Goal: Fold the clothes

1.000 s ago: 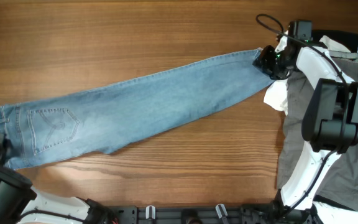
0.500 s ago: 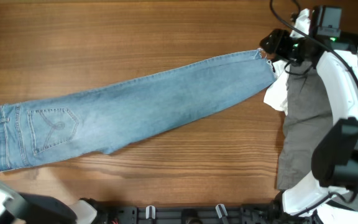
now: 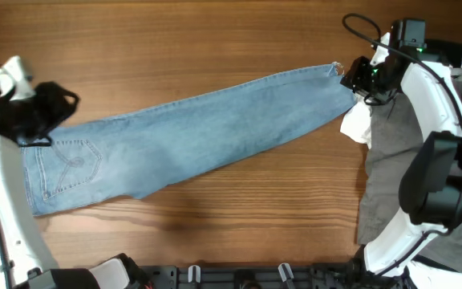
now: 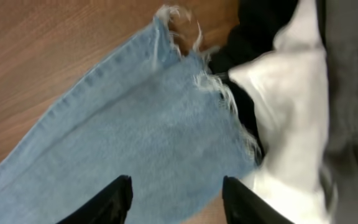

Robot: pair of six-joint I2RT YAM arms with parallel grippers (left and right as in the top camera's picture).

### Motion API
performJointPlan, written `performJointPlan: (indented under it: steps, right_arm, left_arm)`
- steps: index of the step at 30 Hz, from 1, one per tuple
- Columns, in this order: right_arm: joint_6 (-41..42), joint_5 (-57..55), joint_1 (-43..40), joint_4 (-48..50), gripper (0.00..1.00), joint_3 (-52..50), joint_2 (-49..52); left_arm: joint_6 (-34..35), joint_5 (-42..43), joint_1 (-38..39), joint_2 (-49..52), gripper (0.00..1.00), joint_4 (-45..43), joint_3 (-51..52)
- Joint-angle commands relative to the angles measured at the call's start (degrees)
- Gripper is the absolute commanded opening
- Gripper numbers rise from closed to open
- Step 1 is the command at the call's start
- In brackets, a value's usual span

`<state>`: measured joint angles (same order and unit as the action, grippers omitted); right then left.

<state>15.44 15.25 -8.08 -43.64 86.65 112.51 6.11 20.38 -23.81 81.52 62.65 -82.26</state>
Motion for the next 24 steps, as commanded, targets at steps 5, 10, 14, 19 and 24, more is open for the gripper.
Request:
performJointPlan:
  steps: [5, 10, 14, 19, 24]
  right_arm:
    - [-9.2, -2.0, -0.2, 10.2, 0.63, 0.0, 4.9]
    - [-12.7, -2.8, -0.2, 14.2, 0.58, 0.0, 9.1]
    - [-12.9, -2.9, -0.2, 16.9, 0.57, 0.0, 11.4]
    - [-15.1, -3.1, -0.2, 17.9, 0.56, 0.0, 12.5]
    - [-15.5, -3.0, -0.2, 17.0, 0.45, 0.0, 14.5]
  left_arm:
    - [-0.4, -13.4, 6.7, 0.9, 0.69, 4.2, 0.4]
    - [1.7, -14.1, 5.3, 3.1, 0.7, 4.3, 2.8]
    - [2.2, -15.0, 4.4, 4.0, 0.71, 4.3, 3.6]
    - [2.3, -15.6, 3.1, 4.0, 0.72, 4.3, 3.6]
    - [2.3, -15.6, 1.6, 4.0, 0.72, 4.3, 3.6]
